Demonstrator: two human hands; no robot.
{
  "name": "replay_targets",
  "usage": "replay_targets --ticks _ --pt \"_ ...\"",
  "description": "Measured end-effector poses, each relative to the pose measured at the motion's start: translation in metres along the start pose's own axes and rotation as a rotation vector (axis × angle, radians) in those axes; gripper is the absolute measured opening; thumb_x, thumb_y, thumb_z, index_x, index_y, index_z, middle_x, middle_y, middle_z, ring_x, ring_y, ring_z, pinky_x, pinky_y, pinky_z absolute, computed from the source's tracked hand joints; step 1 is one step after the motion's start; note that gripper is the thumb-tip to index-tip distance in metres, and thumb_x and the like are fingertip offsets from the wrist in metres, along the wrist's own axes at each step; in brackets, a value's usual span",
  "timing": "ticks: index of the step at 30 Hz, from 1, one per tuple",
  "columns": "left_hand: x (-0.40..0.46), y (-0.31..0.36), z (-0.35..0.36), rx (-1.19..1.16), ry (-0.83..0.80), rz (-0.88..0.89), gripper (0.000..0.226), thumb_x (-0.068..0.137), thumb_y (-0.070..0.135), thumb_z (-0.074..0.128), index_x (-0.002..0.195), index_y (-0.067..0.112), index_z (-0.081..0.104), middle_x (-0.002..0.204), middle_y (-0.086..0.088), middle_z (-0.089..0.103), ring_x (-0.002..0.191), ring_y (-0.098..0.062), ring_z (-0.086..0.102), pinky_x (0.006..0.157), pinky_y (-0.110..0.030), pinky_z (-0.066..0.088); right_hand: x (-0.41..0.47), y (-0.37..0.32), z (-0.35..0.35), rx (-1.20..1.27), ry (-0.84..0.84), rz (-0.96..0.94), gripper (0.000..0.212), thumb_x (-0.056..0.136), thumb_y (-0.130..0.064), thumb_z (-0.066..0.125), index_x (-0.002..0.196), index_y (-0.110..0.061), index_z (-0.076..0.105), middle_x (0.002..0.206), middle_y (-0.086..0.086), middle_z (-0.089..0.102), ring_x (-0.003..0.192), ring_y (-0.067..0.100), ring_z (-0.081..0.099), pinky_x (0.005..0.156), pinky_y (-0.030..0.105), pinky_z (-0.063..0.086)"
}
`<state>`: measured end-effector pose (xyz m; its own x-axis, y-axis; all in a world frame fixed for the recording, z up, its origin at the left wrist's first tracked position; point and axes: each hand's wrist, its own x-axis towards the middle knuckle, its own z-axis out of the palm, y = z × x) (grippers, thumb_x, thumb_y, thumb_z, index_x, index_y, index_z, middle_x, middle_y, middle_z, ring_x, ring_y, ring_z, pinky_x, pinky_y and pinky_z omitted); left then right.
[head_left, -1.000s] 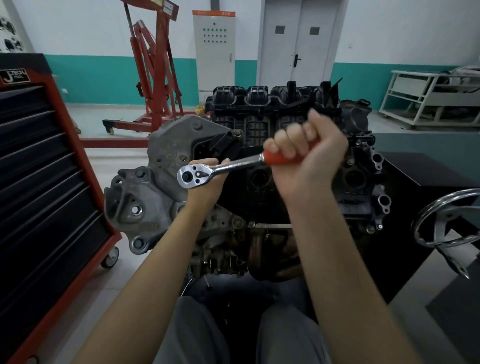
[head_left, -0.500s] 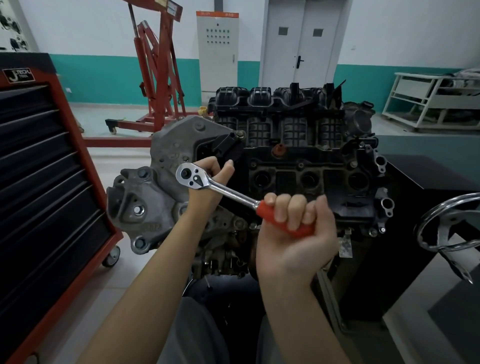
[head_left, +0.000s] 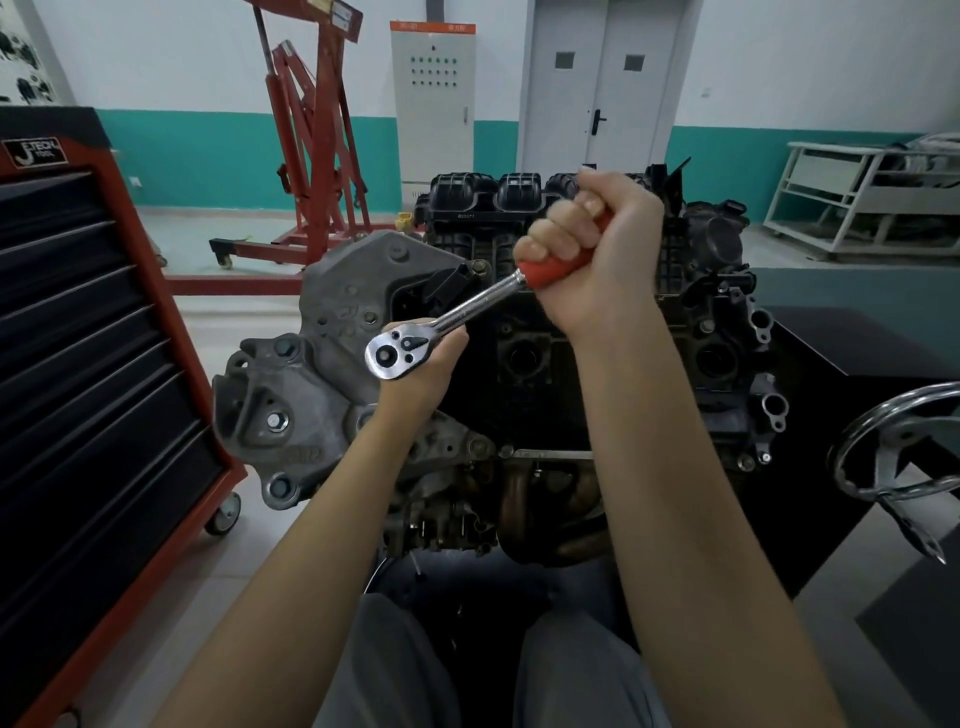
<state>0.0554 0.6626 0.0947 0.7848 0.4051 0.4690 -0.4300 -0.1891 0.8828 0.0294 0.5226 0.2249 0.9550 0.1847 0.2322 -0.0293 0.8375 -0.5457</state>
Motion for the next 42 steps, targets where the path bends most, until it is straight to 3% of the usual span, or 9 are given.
replay_targets --ticks 3,9,13,20,24,30,36,40,42 --pt "0.0 0.006 -0.001 -0.023 -0.023 0.094 0.036 0.079 0.022 0.061 0.053 0.017 0.037 0.05 0.006 0.037 0.046 -0.005 0.031 0.047 -0.018 0.025 -0.031 0.015 -0.02 0.107 0.064 -0.153 0.044 0.093 -0.012 0.043 0.05 -0.019 0.037 0.041 -0.006 0.028 0.037 0.011 0.025 0.043 0.019 0.033" --pt "-0.004 0.011 0.001 -0.062 -0.031 0.197 0.05 0.085 -0.001 0.06 0.05 0.016 0.03 0.041 0.017 0.027 0.04 -0.001 0.023 0.045 -0.013 0.025 -0.102 0.065 -0.05 0.316 0.144 -0.329 0.036 0.085 -0.021 0.046 0.05 -0.02 0.039 0.044 -0.005 0.032 0.044 0.013 0.035 0.056 0.026 0.048" --pt "-0.001 0.009 0.0 -0.075 -0.035 0.162 0.051 0.086 0.001 0.06 0.045 0.002 0.03 0.043 0.004 0.027 0.039 -0.002 0.022 0.043 -0.015 0.021 -0.08 0.046 -0.044 0.227 0.093 -0.307 0.043 0.093 -0.017 0.039 0.05 -0.021 0.036 0.042 -0.005 0.03 0.041 0.013 0.03 0.05 0.025 0.042" --pt "-0.001 0.003 0.002 -0.023 0.013 0.055 0.027 0.077 0.025 0.063 0.058 0.029 0.044 0.046 0.021 0.046 0.045 0.006 0.044 0.048 -0.004 0.036 -0.006 -0.002 -0.004 -0.002 -0.014 -0.052 0.046 0.092 -0.009 0.042 0.047 -0.017 0.037 0.039 -0.005 0.028 0.035 0.011 0.025 0.041 0.018 0.033" --pt "-0.001 0.003 0.0 -0.051 0.004 0.057 0.031 0.07 0.035 0.063 0.057 0.014 0.045 0.05 0.012 0.044 0.048 -0.003 0.038 0.048 -0.01 0.034 -0.015 0.005 -0.004 0.039 0.038 -0.111 0.042 0.093 -0.01 0.043 0.052 -0.017 0.036 0.04 -0.006 0.028 0.036 0.011 0.024 0.042 0.019 0.031" --pt "-0.002 0.006 0.0 -0.064 -0.049 0.201 0.047 0.084 0.008 0.062 0.049 -0.002 0.033 0.043 0.013 0.027 0.041 0.0 0.023 0.045 -0.011 0.025 -0.093 0.059 -0.045 0.311 0.179 -0.328 0.039 0.088 -0.021 0.045 0.049 -0.021 0.038 0.044 -0.005 0.031 0.042 0.012 0.032 0.051 0.024 0.045" --pt "0.0 0.008 0.0 -0.062 -0.032 0.181 0.05 0.085 0.006 0.061 0.046 -0.008 0.032 0.049 0.003 0.028 0.04 -0.002 0.022 0.043 -0.014 0.02 -0.068 0.038 -0.041 0.197 0.044 -0.305 0.044 0.091 -0.014 0.039 0.048 -0.021 0.035 0.04 -0.006 0.028 0.039 0.012 0.027 0.048 0.023 0.038" --pt "-0.001 0.004 0.001 -0.058 -0.004 0.081 0.035 0.083 0.014 0.063 0.055 0.005 0.044 0.053 0.002 0.039 0.047 -0.003 0.033 0.046 -0.011 0.029 -0.023 0.008 -0.018 0.034 -0.02 -0.149 0.044 0.091 -0.01 0.042 0.048 -0.019 0.036 0.039 -0.006 0.027 0.036 0.012 0.025 0.044 0.019 0.033" --pt "-0.003 0.002 0.002 -0.039 0.01 0.003 0.034 0.086 0.015 0.063 0.059 0.022 0.044 0.049 0.018 0.046 0.044 0.003 0.041 0.045 -0.007 0.035 -0.008 0.0 -0.005 -0.013 -0.031 -0.069 0.044 0.091 -0.008 0.042 0.048 -0.017 0.036 0.038 -0.005 0.028 0.035 0.011 0.025 0.042 0.018 0.033"
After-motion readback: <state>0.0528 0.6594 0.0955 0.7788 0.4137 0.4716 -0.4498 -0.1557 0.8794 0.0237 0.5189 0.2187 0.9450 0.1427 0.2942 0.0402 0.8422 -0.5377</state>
